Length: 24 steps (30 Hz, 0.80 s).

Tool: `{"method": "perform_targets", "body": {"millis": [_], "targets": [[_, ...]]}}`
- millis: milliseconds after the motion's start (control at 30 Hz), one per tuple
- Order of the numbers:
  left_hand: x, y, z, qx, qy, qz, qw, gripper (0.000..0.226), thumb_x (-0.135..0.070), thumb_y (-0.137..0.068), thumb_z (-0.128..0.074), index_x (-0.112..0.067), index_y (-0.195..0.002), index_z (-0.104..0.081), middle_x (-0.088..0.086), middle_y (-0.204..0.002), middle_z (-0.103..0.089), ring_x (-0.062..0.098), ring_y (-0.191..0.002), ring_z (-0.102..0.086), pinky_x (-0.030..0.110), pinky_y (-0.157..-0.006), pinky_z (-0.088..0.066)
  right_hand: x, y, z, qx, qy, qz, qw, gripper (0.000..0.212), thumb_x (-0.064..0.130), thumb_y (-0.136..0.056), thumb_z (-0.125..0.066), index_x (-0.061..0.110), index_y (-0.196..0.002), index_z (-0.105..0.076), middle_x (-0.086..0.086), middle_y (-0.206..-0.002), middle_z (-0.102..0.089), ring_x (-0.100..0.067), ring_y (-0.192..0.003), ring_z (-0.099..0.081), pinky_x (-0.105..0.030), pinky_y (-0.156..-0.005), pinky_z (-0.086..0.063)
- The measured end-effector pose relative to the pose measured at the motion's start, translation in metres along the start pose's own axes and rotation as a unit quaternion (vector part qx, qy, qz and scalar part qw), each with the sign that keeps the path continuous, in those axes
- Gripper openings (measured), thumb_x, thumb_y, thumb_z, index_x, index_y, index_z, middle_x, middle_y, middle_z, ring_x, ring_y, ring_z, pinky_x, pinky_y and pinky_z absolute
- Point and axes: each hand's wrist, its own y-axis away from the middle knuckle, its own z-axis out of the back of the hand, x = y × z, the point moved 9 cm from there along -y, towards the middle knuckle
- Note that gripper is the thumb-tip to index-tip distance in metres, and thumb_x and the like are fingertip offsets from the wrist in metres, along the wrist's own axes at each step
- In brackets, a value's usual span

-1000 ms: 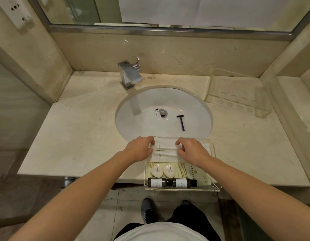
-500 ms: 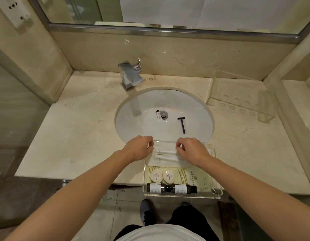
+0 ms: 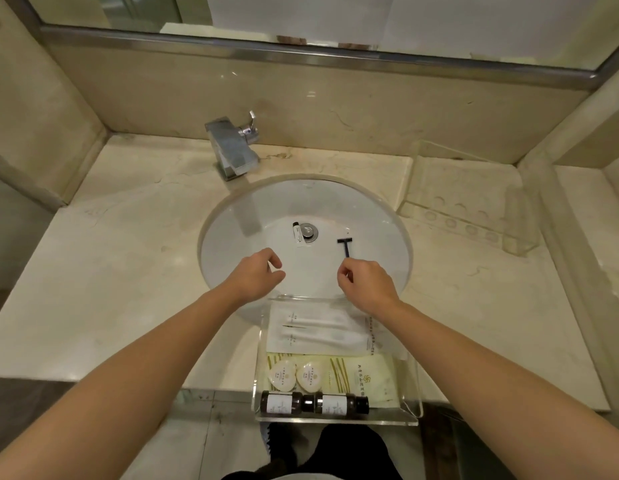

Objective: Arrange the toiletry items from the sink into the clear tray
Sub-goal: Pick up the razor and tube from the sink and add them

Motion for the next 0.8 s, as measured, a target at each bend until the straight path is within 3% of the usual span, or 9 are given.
{"method": "perform_targets", "body": {"millis": [133,267,433,567,633,700,800], "targets": [[0.011,-0.022,-0.004,0.021,0.026,0.046,0.998,0.021,-0.024,-0.090,-0.058,-0.014,-0.108,-0.054,-0.002,-0.075,-0.052,0.016,-0.073,-0.051,0.023,-0.060,-0.039,-0.016,-0.031,-0.010,0.046,0.000,-0.034,0.998,0.019,0.020,-0.089,-0.046,0.019,-0.090,-0.065,0.000,-0.089,-0.068,-0.024,-0.083,-0.061,-0.033,-0.066,-0.049],[0.023,-0.046,-0.014,0.035,0.143,0.120,0.982,0.021,-0.023,-0.090,-0.059,-0.011,-0.106,-0.055,0.002,-0.083,-0.055,0.017,-0.066,-0.055,0.026,-0.057,-0.041,-0.036,-0.064,-0.035,0.124,0.024,-0.053,0.991,0.012,0.023,-0.088,-0.048,0.023,-0.090,-0.060,-0.002,-0.100,-0.064,-0.024,-0.089,-0.059,-0.034,-0.075,-0.050],[0.033,-0.083,-0.030,0.035,0.214,0.172,0.961,0.015,-0.020,-0.092,-0.056,-0.013,-0.105,-0.057,0.000,-0.088,-0.055,0.015,-0.066,-0.055,0.026,-0.058,-0.042,-0.061,-0.100,-0.063,0.180,0.079,-0.085,0.977,0.033,0.030,-0.093,-0.047,0.023,-0.124,-0.054,-0.006,-0.128,-0.042,-0.028,-0.108,-0.054,-0.035,-0.084,-0.047],[0.043,-0.123,-0.047,0.041,0.181,0.168,0.968,0.030,-0.018,-0.092,-0.056,-0.017,-0.121,-0.054,0.007,-0.100,-0.057,0.024,-0.075,-0.056,0.028,-0.062,-0.044,-0.070,-0.127,-0.079,0.168,0.150,-0.072,0.972,0.033,0.025,-0.093,-0.045,0.023,-0.125,-0.053,-0.008,-0.128,-0.040,-0.029,-0.115,-0.048,-0.034,-0.081,-0.041],[0.045,-0.145,-0.055,0.035,0.117,0.145,0.982,0.043,-0.018,-0.091,-0.056,-0.021,-0.133,-0.049,0.014,-0.119,-0.055,0.033,-0.098,-0.060,0.035,-0.081,-0.050,-0.073,-0.137,-0.088,0.165,0.173,-0.067,0.969,0.030,0.022,-0.092,-0.042,0.021,-0.120,-0.054,-0.007,-0.125,-0.044,-0.028,-0.112,-0.049,-0.034,-0.080,-0.042],[0.042,-0.166,-0.067,0.041,0.053,0.126,0.990,0.053,-0.019,-0.090,-0.056,-0.025,-0.141,-0.042,0.018,-0.136,-0.043,0.035,-0.116,-0.055,0.036,-0.097,-0.046,-0.077,-0.145,-0.096,0.154,0.174,-0.060,0.971,0.026,0.019,-0.091,-0.040,0.019,-0.113,-0.054,-0.005,-0.119,-0.049,-0.026,-0.105,-0.052,-0.034,-0.078,-0.045],[0.038,-0.190,-0.083,0.065,-0.045,0.124,0.989,0.056,-0.024,-0.091,-0.051,-0.032,-0.145,-0.035,0.017,-0.139,-0.034,0.037,-0.123,-0.045,0.036,-0.103,-0.038,-0.078,-0.152,-0.108,0.160,0.152,-0.040,0.975,0.022,0.015,-0.089,-0.044,0.014,-0.109,-0.054,-0.004,-0.113,-0.053,-0.027,-0.096,-0.056,-0.035,-0.076,-0.046]]}}
